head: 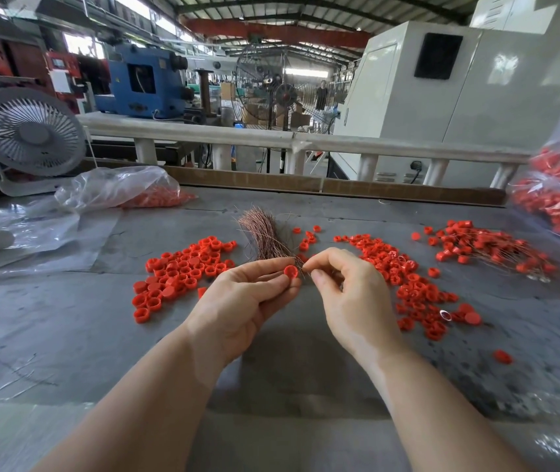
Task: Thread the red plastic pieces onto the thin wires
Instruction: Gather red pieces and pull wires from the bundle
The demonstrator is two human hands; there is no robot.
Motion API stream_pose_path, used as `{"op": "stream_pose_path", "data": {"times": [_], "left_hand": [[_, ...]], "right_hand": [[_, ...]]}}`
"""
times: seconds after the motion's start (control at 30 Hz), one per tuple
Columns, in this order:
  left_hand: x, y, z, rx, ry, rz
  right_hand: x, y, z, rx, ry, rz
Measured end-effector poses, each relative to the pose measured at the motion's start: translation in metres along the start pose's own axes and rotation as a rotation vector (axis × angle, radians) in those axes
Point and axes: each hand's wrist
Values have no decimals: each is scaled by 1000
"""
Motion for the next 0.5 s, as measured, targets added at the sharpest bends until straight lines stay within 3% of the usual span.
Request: {"op": "stream_pose_path", "data": {"times": [0.5], "left_hand": [[1,0,0,-13,-7,-30]], "right_hand": [[0,1,0,-33,40,9]]}}
Point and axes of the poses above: each hand's wrist, its own z-axis away from the middle knuckle, its own y-axis out of the back of the hand, x = y × z, and after that the axes turned 5 degrees about -x, right-handed
